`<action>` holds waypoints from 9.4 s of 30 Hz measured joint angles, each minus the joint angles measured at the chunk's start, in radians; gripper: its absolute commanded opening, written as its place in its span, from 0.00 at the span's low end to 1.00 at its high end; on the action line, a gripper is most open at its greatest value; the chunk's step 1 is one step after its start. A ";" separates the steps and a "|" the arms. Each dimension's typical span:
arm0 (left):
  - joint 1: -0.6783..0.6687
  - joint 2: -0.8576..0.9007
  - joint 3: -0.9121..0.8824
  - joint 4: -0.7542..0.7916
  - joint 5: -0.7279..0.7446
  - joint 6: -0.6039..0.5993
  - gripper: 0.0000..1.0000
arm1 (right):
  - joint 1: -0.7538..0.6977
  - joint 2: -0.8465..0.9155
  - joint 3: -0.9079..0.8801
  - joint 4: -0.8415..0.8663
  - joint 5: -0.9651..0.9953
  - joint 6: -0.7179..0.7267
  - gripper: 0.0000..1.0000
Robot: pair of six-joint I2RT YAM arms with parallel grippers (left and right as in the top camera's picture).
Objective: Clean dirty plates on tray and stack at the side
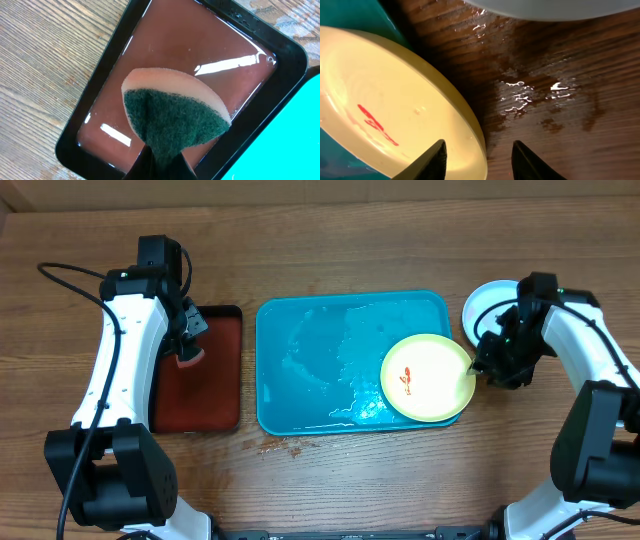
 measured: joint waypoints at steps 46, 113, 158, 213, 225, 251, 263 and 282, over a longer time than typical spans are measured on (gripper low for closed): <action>0.000 0.060 0.000 0.050 0.113 -0.003 0.04 | 0.415 0.023 -0.090 0.489 0.010 0.030 0.04; 0.014 0.328 -0.010 0.223 0.058 0.024 0.04 | 0.421 0.030 -0.091 0.527 0.035 0.029 0.04; 0.196 0.080 0.006 0.149 0.431 0.236 0.04 | 0.421 0.032 -0.113 0.586 0.035 0.030 0.04; -0.596 0.311 -0.002 0.451 0.173 -0.138 0.04 | 0.420 0.084 -0.124 0.662 0.013 0.079 0.04; -0.596 0.277 -0.002 0.410 0.006 -0.109 0.04 | 0.420 0.084 -0.124 0.663 0.012 0.079 0.04; -0.669 0.369 0.040 0.290 0.049 -0.217 0.04 | 0.420 0.087 -0.124 0.662 0.012 0.079 0.04; -0.632 0.393 0.114 0.313 0.019 -0.163 0.04 | 0.420 0.087 -0.124 0.664 0.005 0.079 0.04; -0.640 0.402 0.084 0.364 0.064 -0.103 0.04 | 0.420 0.087 -0.124 0.662 0.006 0.080 0.04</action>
